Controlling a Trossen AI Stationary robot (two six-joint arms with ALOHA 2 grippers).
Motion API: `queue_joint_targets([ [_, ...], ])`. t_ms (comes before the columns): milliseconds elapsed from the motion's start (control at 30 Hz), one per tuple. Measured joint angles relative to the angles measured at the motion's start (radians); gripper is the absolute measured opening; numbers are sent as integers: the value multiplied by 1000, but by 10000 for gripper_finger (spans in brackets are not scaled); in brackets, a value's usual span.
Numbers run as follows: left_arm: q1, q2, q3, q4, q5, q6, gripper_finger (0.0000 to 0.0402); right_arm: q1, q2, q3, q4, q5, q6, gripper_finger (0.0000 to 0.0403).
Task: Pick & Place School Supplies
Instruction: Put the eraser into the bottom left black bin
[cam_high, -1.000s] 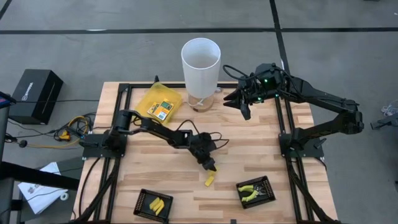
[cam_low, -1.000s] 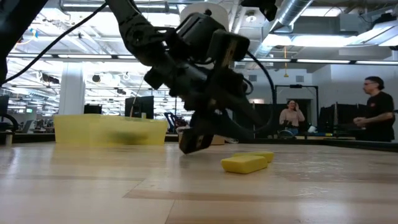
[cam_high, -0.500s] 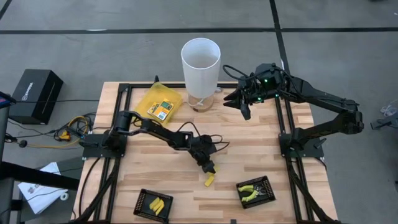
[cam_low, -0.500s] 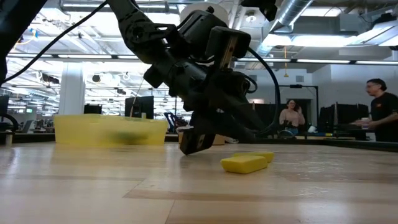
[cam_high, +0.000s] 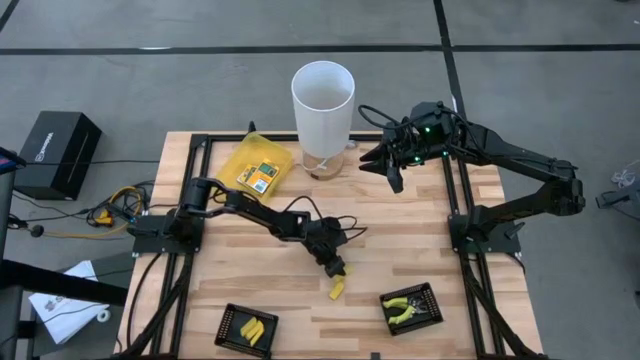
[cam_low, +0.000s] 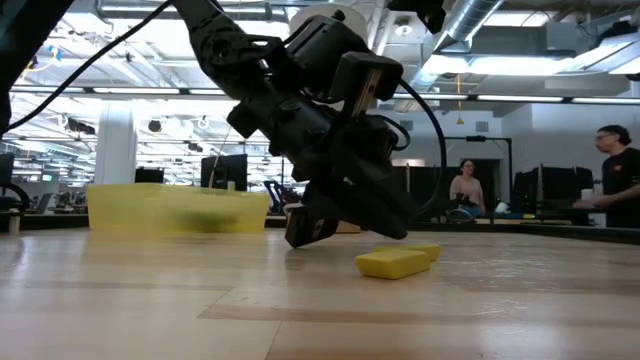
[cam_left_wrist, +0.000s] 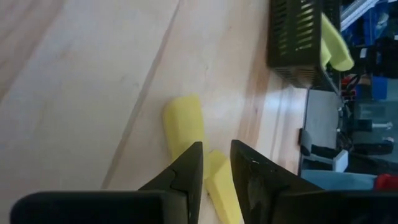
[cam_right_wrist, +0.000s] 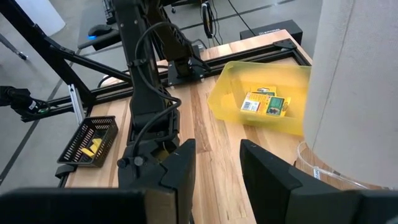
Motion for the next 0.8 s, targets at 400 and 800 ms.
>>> queue_joint_targets([
  [400, 1, -2, 0, -27, 5, 4, 139, 0, 0, 0, 0, 0, 3, 118],
  [800, -19, 19, 1, -14, 47, 5, 116, 0, 0, 0, 0, 0, 6, 118],
])
